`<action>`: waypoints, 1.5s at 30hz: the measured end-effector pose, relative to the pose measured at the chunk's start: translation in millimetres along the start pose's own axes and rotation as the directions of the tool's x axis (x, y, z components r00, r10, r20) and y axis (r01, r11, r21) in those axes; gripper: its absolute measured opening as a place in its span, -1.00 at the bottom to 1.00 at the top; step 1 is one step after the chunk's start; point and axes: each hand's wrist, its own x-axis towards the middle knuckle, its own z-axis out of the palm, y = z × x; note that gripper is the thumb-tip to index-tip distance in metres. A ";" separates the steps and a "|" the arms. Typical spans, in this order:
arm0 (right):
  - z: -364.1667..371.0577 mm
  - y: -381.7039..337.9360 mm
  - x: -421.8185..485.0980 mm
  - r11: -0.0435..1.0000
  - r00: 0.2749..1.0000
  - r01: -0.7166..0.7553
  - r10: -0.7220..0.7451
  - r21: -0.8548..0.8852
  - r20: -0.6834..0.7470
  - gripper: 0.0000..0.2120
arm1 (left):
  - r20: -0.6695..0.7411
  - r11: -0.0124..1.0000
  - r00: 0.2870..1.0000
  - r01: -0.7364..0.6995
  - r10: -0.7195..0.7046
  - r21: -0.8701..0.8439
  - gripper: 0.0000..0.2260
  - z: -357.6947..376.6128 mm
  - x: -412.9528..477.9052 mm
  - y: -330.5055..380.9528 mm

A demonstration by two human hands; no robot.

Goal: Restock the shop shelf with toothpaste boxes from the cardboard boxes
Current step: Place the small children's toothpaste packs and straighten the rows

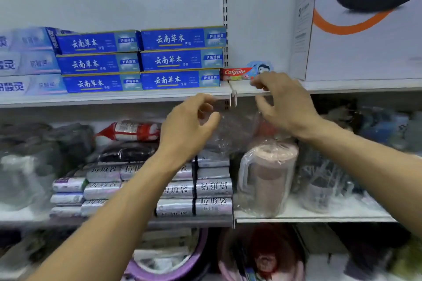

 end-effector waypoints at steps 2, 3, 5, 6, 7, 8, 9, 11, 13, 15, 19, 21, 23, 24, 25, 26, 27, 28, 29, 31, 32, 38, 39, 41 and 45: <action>9.1 -24.5 -23.7 0.999 0.998 0.041 -0.040 -0.005 0.041 -0.72 | 0.049 1.000 0.999 0.009 -0.010 0.020 -0.74 -7.7 -27.1 -15.8; 15.3 -36.6 -35.6 0.999 0.997 0.043 -0.043 0.006 0.070 -0.72 | 0.073 0.999 0.997 0.025 -0.027 0.029 -0.76 -10.9 -40.2 -23.6; 31.3 -59.3 -61.1 0.999 0.989 0.019 -0.025 0.048 0.144 -0.75 | 0.111 0.996 0.990 0.080 -0.083 0.032 -0.78 -14.9 -65.9 -42.7; 41.0 -70.0 -74.2 0.997 0.983 0.001 -0.014 0.072 0.186 -0.75 | 0.132 0.993 0.984 0.118 -0.121 0.027 -0.80 -15.8 -79.2 -53.6; 50.6 -80.1 -86.5 0.996 0.973 -0.016 -0.006 0.091 0.233 -0.76 | 0.159 0.986 0.973 0.163 -0.164 0.023 -0.81 -16.0 -92.0 -64.6; 62.4 -89.2 -98.9 0.993 0.956 -0.033 0.000 0.110 0.293 -0.75 | 0.188 0.976 0.958 0.216 -0.215 0.017 -0.81 -15.2 -105.4 -76.9; 74.7 -98.3 -111.3 0.990 0.935 -0.051 0.001 0.130 0.356 -0.75 | 0.213 0.962 0.940 0.274 -0.268 0.006 -0.81 -14.6 -119.5 -90.2; 101.8 -113.0 -134.8 0.981 0.884 -0.091 0.001 0.170 0.468 -0.74 | 0.260 0.919 0.889 0.393 -0.377 -0.011 -0.82 -14.1 -146.2 -116.2; 129.3 -125.3 -156.7 0.968 0.815 -0.145 -0.002 0.207 0.579 -0.76 | 0.312 0.861 0.819 0.509 -0.482 -0.006 -0.84 -13.1 -173.3 -141.0; 157.3 -135.3 -178.7 0.949 0.726 -0.218 0.001 0.229 0.688 -0.78 | 0.346 0.785 0.735 0.619 -0.584 0.011 -0.84 -8.4 -201.7 -166.6; 218.0 -149.1 -232.9 0.914 0.512 -0.355 0.013 0.197 0.859 -0.83 | 0.362 0.567 0.522 0.823 -0.773 0.025 -0.85 16.1 -267.9 -217.2; 252.6 -152.8 -267.0 0.911 0.424 -0.373 0.000 0.174 0.906 -0.87 | 0.374 0.477 0.419 0.876 -0.827 0.073 -0.87 31.8 -307.9 -239.8; 287.7 -156.7 -302.2 0.913 0.339 -0.370 -0.038 0.171 0.940 -0.88 | 0.399 0.389 0.318 0.915 -0.860 0.108 -0.92 52.2 -350.8 -263.5; 306.4 -158.5 -320.6 0.912 0.296 -0.375 -0.054 0.168 0.954 -0.88 | 0.412 0.353 0.271 0.925 -0.870 0.138 -0.86 64.0 -372.0 -277.9; 325.3 -160.4 -338.5 0.910 0.252 -0.382 -0.063 0.159 0.966 -0.88 | 0.426 0.329 0.234 0.930 -0.874 0.165 -0.85 76.3 -393.7 -293.1; 344.4 -161.9 -355.6 0.913 0.205 -0.384 -0.065 0.141 0.977 -0.87 | 0.436 0.305 0.195 0.931 -0.879 0.199 -0.87 89.7 -415.0 -308.2; 362.1 -164.0 -371.8 0.920 0.160 -0.373 -0.062 0.118 0.985 -0.87 | 0.441 0.277 0.149 0.930 -0.885 0.242 -0.88 102.8 -434.9 -321.3; 379.4 -165.9 -386.9 0.929 0.127 -0.354 -0.065 0.106 0.990 -0.86 | 0.442 0.254 0.108 0.924 -0.891 0.285 -0.87 114.5 -451.0 -331.6; 395.8 -167.8 -401.2 0.937 0.106 -0.333 -0.078 0.109 0.991 -0.85 | 0.430 0.234 0.079 0.918 -0.899 0.321 -0.86 126.1 -466.1 -341.9; 423.4 -173.1 -424.1 0.955 0.101 -0.273 -0.095 0.119 0.990 -0.75 | 0.384 0.257 0.102 0.889 -0.918 0.378 -0.80 145.3 -486.0 -356.7; 435.4 -175.3 -432.3 0.966 0.111 -0.233 -0.090 0.114 0.990 -0.68 | 0.363 0.281 0.128 0.869 -0.923 0.408 -0.78 154.9 -491.3 -362.3; 489.7 -180.7 -470.1 0.990 0.112 -0.016 -0.137 0.140 0.984 -0.55 | 0.281 0.334 0.193 0.685 -0.940 0.647 -0.73 203.3 -505.3 -384.6; 494.7 -181.4 -475.8 0.987 0.108 0.026 -0.158 0.156 0.982 -0.56 | 0.267 0.326 0.191 0.638 -0.945 0.697 -0.70 207.6 -508.7 -385.8; 501.1 -181.6 -483.6 0.978 0.134 0.117 -0.186 0.171 0.973 -0.59 | 0.239 0.300 0.181 0.584 -0.954 0.754 -0.66 214.1 -514.9 -386.1; 502.4 -176.3 -489.4 0.952 0.147 0.250 -0.215 0.174 0.965 -0.68 | 0.190 0.273 0.204 0.559 -0.961 0.783 -0.64 223.7 -523.2 -383.7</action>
